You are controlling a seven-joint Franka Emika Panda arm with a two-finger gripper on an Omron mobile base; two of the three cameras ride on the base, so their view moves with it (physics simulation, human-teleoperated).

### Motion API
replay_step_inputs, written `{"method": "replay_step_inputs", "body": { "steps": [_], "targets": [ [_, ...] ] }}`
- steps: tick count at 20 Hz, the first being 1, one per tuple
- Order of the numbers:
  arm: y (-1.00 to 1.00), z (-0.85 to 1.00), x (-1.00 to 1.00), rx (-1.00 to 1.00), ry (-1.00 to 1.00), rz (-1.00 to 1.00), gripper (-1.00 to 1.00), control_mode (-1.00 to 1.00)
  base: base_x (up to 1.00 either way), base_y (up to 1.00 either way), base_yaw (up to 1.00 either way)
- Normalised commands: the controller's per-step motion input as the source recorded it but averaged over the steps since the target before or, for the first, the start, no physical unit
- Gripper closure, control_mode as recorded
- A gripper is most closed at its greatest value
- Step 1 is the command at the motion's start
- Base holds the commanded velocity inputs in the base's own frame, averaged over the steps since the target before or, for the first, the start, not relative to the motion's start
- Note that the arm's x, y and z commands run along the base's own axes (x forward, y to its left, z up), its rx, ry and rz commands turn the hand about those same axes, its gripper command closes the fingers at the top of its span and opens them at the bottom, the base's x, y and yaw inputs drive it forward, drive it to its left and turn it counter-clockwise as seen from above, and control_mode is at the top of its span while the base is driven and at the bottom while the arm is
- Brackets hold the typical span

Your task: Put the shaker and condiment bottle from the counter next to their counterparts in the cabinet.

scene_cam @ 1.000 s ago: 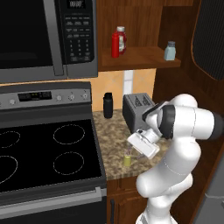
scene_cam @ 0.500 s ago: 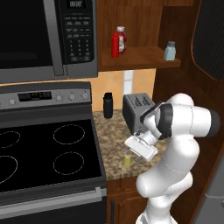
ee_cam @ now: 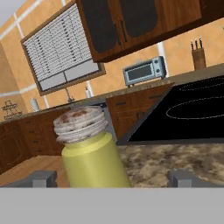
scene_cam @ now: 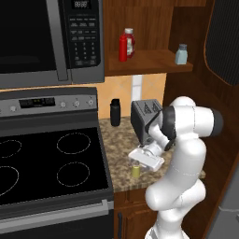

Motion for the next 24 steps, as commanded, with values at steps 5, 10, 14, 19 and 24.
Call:
{"method": "replay_step_inputs", "body": {
  "steps": [5,10,14,19,24],
  "targets": [
    [0.20,0.00,0.00,0.05,0.12,0.04,-1.00,-1.00,0.00,0.00,0.00],
    [0.27,-0.11,-0.04,0.00,0.04,0.02,1.00,-1.00,0.00,0.00,0.00],
    [0.02,0.04,0.00,0.06,0.00,0.00,1.00,-1.00,0.00,0.00,0.00],
    [0.00,0.19,0.00,0.01,0.00,-0.02,1.00,-1.00,0.00,0.00,0.00],
    [0.00,0.44,0.00,0.00,0.00,-0.10,1.00,-1.00,0.00,0.00,0.00]
  ]
}}
